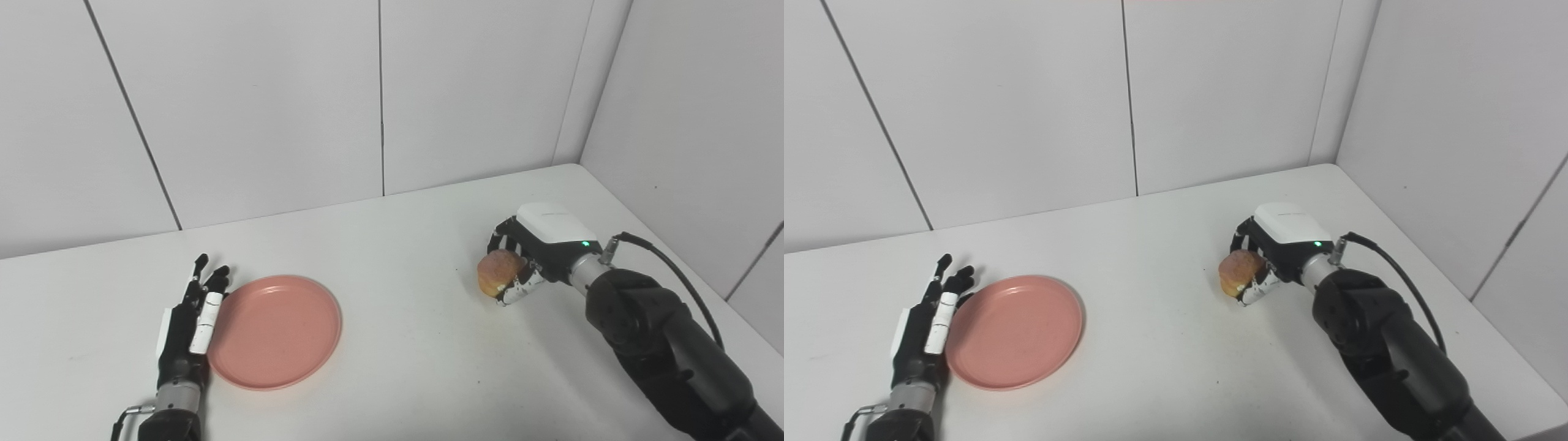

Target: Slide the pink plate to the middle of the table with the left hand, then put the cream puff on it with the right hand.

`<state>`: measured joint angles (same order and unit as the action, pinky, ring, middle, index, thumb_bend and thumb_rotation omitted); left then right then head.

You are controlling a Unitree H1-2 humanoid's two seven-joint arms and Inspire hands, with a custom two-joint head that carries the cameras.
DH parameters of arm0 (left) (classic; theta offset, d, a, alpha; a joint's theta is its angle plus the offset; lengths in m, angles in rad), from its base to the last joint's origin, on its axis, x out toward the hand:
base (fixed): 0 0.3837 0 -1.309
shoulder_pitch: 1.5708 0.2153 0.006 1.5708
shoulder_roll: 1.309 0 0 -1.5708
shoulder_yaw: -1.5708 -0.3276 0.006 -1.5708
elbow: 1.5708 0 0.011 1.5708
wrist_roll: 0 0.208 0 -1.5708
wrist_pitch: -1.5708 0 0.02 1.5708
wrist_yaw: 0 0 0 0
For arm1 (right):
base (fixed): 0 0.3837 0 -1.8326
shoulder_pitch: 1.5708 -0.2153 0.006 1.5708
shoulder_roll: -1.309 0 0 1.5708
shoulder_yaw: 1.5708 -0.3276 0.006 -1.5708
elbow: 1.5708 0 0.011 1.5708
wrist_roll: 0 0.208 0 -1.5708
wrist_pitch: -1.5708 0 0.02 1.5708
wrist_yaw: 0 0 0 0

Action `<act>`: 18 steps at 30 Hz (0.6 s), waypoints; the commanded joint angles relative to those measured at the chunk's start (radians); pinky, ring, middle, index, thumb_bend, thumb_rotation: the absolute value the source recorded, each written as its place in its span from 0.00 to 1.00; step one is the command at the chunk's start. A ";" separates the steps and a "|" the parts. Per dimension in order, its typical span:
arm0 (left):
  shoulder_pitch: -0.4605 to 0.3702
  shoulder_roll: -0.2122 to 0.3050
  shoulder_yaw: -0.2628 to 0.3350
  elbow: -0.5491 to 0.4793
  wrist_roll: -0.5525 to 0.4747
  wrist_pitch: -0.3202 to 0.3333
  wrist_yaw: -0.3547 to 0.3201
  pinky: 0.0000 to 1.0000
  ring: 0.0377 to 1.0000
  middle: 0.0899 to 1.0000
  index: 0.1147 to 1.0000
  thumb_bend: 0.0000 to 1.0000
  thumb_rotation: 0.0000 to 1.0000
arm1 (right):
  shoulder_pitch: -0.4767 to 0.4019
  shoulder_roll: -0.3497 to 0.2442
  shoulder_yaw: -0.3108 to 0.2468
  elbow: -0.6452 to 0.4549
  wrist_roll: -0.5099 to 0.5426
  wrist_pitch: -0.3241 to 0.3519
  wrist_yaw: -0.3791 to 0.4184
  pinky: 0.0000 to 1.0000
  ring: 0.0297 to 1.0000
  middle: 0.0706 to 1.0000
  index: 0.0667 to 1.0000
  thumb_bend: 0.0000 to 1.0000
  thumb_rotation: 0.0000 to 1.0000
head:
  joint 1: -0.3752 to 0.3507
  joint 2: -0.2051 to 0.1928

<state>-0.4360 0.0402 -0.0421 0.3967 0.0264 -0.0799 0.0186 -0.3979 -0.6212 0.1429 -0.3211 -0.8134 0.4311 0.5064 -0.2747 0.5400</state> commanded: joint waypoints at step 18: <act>0.012 -0.151 -0.055 0.027 0.112 0.065 0.118 0.77 0.85 0.86 0.92 0.80 0.85 | -0.084 0.049 -0.024 -0.090 0.153 -0.131 -0.045 0.19 0.24 0.35 0.47 0.52 0.00 | 0.263 -0.017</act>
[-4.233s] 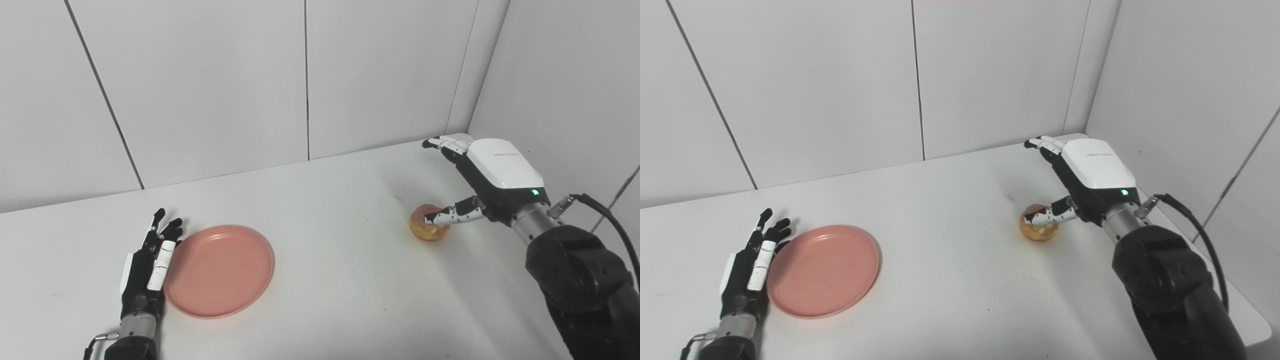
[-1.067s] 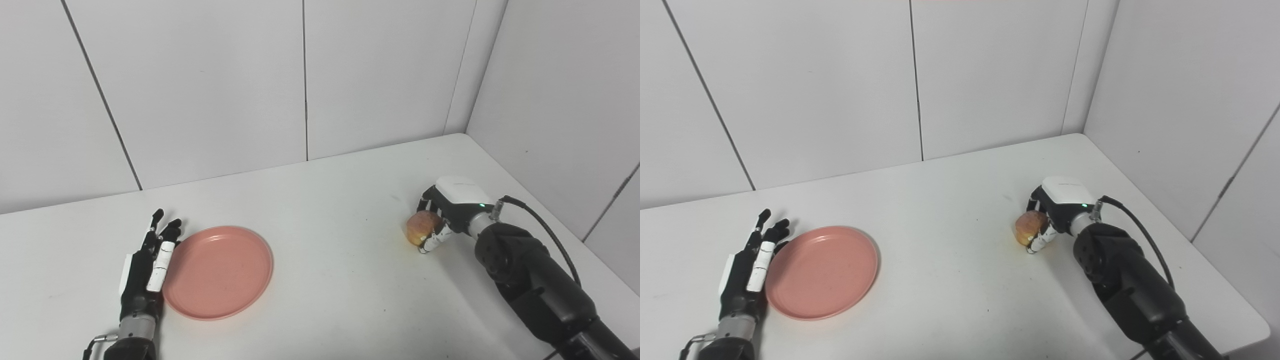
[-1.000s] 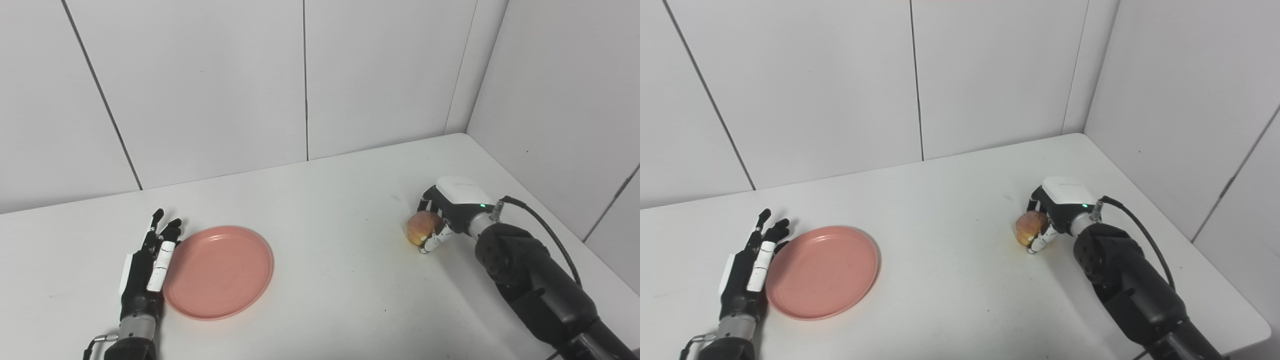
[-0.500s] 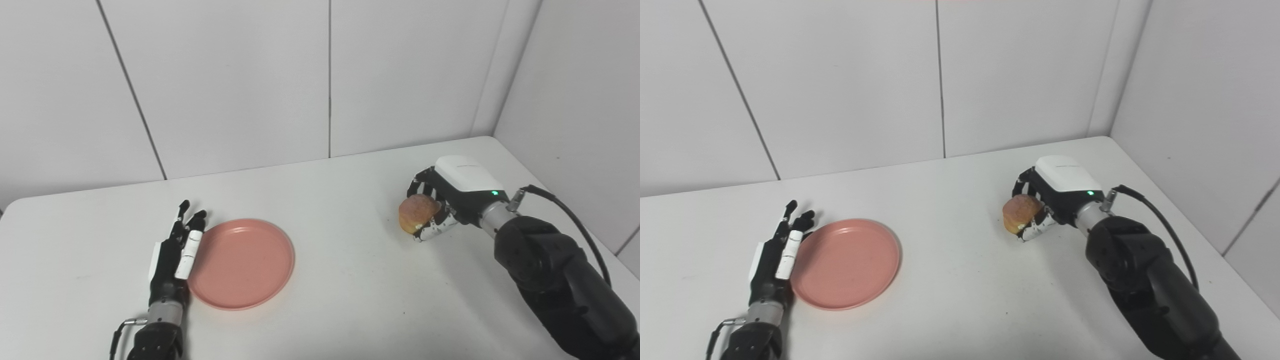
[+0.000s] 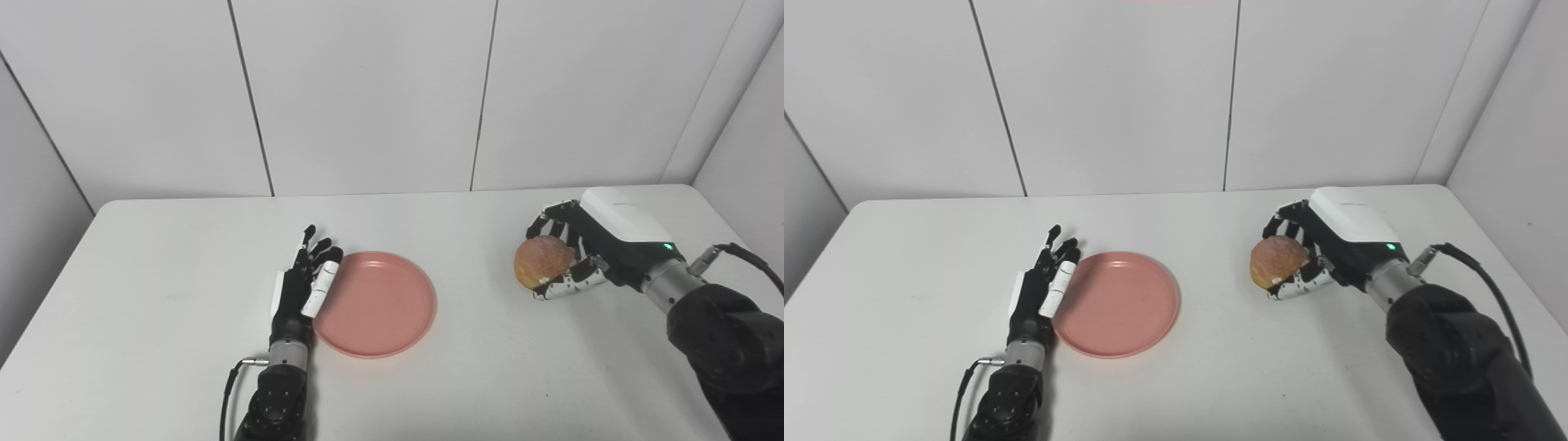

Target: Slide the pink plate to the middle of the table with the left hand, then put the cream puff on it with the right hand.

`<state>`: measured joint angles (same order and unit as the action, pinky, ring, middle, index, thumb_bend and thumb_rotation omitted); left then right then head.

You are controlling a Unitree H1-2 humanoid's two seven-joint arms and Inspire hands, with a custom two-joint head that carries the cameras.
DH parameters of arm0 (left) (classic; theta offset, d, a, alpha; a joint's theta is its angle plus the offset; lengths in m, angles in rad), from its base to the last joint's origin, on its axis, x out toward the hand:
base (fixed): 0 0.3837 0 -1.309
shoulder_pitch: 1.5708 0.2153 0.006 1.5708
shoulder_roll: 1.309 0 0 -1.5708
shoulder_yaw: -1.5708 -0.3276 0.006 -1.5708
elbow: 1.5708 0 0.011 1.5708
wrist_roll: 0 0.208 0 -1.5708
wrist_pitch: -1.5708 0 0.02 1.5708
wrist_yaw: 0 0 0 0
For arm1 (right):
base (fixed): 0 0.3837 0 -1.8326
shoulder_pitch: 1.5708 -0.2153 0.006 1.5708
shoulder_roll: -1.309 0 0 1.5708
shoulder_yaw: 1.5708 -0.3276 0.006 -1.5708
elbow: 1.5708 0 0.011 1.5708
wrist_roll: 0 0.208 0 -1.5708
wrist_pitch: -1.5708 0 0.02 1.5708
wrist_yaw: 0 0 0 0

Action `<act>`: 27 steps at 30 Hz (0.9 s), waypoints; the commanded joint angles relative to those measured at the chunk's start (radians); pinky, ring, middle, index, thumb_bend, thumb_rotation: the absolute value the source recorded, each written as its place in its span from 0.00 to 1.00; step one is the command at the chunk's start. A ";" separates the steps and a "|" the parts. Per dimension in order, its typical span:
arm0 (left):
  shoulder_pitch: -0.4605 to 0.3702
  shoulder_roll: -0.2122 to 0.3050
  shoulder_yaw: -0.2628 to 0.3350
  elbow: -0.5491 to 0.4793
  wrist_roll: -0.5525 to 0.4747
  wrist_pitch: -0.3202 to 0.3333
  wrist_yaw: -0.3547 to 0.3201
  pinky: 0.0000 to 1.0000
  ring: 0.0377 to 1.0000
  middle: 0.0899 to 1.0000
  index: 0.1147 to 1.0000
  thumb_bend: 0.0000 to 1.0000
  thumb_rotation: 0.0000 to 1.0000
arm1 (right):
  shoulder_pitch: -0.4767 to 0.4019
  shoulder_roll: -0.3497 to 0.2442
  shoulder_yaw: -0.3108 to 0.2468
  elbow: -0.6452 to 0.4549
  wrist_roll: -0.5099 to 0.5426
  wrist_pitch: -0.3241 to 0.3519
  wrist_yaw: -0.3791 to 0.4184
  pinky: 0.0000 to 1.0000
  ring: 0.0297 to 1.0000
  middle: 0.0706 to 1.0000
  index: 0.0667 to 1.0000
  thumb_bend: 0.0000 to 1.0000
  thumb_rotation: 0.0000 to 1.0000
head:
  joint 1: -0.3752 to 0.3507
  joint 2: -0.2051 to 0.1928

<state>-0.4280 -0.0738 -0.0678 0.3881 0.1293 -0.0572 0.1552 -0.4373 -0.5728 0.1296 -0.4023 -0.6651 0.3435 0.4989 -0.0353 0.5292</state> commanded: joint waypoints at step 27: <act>0.002 -0.035 -0.050 0.118 0.054 -0.032 0.016 0.82 0.83 0.84 0.94 0.79 0.93 | -0.155 0.303 0.226 0.260 -0.052 -0.128 -0.109 0.25 0.31 0.38 0.47 0.53 0.00 | 0.098 -0.089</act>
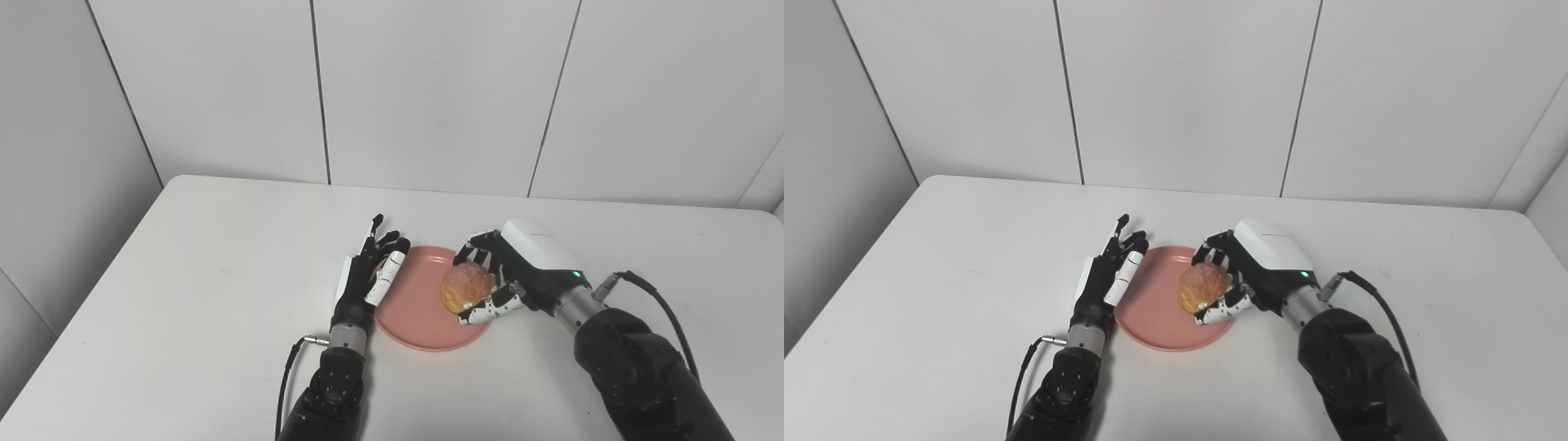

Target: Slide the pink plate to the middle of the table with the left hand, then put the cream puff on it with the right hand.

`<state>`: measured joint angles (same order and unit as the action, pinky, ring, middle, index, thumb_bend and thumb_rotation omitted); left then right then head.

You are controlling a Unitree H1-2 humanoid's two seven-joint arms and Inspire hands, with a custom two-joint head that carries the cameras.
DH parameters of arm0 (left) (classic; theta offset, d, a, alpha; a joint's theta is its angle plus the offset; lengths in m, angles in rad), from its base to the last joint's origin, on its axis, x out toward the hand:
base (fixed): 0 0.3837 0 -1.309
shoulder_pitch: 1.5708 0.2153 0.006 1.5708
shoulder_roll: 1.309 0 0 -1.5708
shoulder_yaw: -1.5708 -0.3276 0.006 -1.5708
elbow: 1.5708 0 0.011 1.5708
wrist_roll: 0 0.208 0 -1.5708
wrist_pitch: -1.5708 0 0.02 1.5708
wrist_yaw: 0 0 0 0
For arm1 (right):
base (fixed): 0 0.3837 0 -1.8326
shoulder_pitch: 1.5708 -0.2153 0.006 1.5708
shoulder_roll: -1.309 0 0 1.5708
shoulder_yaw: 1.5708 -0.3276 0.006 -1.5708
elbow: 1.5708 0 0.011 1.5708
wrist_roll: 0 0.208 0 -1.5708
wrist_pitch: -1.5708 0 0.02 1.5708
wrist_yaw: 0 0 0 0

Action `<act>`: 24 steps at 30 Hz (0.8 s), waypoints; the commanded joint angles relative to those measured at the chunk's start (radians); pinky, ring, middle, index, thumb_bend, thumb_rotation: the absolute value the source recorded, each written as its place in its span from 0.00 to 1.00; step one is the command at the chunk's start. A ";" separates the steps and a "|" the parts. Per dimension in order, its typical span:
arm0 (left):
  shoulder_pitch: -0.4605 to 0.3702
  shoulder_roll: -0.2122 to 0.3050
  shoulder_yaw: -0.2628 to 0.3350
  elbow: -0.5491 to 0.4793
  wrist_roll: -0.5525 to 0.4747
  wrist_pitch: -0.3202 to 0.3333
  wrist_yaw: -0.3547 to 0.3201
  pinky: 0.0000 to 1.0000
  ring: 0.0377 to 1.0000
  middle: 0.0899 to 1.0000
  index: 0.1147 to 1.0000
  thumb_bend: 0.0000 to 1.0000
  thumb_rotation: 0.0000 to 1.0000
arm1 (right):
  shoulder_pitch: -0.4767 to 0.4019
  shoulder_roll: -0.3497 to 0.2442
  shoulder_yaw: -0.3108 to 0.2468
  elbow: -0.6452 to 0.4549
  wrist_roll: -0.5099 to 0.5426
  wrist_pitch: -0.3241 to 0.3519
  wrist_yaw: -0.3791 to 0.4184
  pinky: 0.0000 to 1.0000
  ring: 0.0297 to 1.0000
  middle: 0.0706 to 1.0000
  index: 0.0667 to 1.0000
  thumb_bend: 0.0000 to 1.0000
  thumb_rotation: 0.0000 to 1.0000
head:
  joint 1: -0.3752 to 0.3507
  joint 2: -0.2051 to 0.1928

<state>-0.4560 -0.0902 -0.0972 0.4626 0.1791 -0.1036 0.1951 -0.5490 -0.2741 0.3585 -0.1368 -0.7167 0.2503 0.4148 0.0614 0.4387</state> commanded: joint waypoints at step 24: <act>0.039 -0.028 -0.017 0.050 -0.003 0.020 -0.022 0.83 0.82 0.84 0.93 0.74 0.93 | -0.069 0.049 0.084 0.306 -0.056 -0.177 -0.235 0.33 0.40 0.43 0.45 0.53 0.00 | -0.003 0.002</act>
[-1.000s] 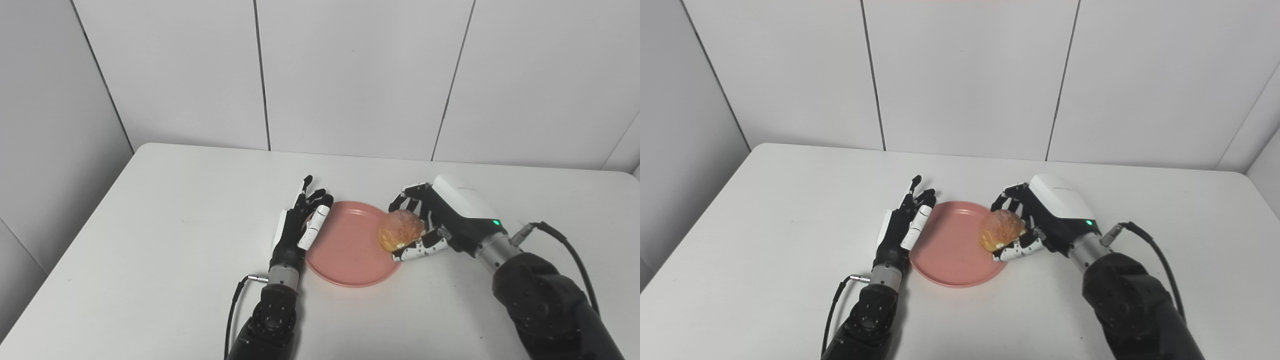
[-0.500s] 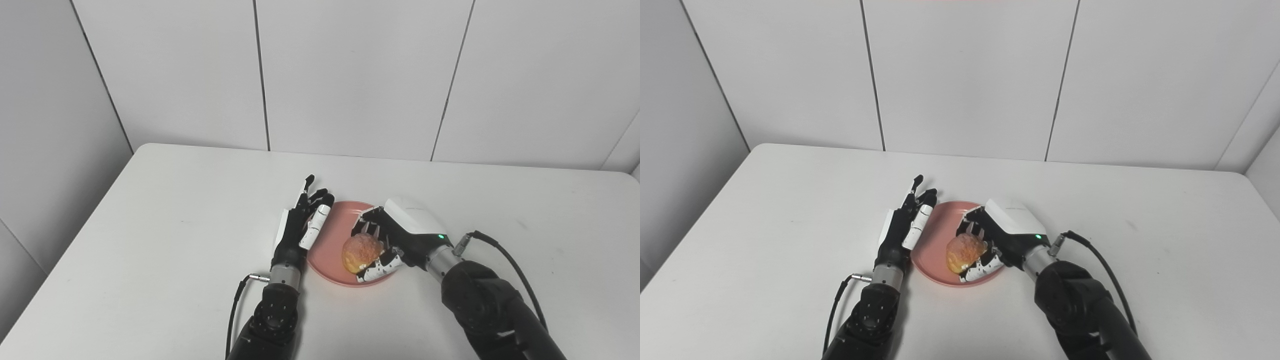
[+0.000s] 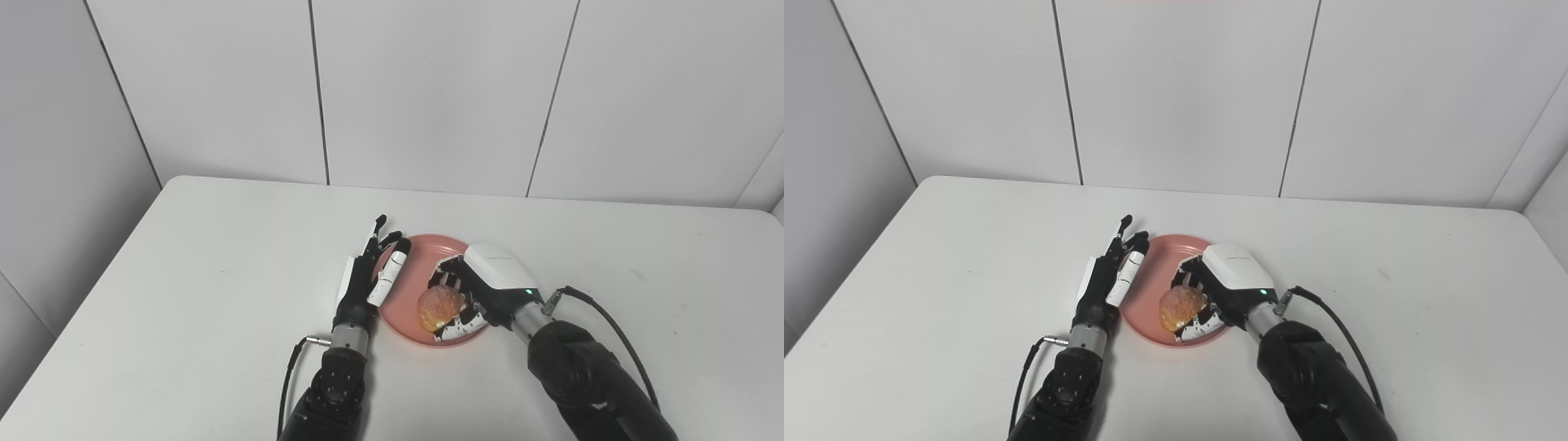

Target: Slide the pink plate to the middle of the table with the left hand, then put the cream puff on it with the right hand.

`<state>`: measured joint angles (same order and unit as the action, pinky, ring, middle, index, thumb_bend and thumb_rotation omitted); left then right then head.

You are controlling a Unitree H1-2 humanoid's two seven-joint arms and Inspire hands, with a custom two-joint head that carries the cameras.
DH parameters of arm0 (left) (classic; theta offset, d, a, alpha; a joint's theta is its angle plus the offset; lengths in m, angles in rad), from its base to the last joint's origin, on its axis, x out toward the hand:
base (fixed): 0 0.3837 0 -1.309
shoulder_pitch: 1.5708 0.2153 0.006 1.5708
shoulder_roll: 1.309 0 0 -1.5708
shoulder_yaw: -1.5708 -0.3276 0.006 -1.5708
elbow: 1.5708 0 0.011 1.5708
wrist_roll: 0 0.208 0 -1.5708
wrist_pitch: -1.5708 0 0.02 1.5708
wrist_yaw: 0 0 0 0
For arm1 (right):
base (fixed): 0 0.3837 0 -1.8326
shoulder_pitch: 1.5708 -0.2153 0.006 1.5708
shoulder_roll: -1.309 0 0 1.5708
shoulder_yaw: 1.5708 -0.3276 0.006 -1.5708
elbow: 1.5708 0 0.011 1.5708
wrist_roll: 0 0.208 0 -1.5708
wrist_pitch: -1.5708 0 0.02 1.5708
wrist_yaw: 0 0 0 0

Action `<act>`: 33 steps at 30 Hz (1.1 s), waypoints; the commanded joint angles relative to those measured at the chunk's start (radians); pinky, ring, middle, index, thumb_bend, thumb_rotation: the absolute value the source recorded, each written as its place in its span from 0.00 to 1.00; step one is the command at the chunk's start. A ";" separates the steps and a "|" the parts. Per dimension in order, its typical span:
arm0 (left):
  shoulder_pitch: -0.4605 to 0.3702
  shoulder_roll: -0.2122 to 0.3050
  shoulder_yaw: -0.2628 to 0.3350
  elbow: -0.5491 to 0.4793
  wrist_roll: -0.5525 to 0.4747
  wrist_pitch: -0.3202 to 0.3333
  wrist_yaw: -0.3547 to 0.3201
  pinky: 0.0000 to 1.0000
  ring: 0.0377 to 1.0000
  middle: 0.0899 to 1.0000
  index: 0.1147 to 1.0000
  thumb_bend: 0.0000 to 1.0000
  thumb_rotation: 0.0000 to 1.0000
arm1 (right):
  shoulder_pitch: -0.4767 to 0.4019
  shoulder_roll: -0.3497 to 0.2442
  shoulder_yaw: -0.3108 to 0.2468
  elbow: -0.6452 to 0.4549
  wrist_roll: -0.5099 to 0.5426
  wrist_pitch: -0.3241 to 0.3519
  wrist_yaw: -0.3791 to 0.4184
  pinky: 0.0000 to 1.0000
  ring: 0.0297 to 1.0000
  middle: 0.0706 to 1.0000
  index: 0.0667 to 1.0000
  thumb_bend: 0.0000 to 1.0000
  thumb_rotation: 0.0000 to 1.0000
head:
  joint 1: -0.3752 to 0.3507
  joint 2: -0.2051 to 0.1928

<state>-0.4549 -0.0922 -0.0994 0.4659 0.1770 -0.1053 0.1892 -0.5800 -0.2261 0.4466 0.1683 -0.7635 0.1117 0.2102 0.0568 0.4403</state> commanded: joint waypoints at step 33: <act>0.027 -0.025 -0.016 0.054 -0.003 0.036 -0.020 0.79 0.83 0.84 0.93 0.74 0.96 | -0.033 -0.053 -0.013 -0.058 0.002 -0.038 0.034 0.76 0.81 0.81 0.77 1.00 0.42 | 0.001 0.009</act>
<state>-0.4599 -0.0945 -0.0986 0.4720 0.1773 -0.1055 0.1979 -0.5826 -0.2700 0.4481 0.1480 -0.7638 0.1021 0.2536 0.0552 0.4479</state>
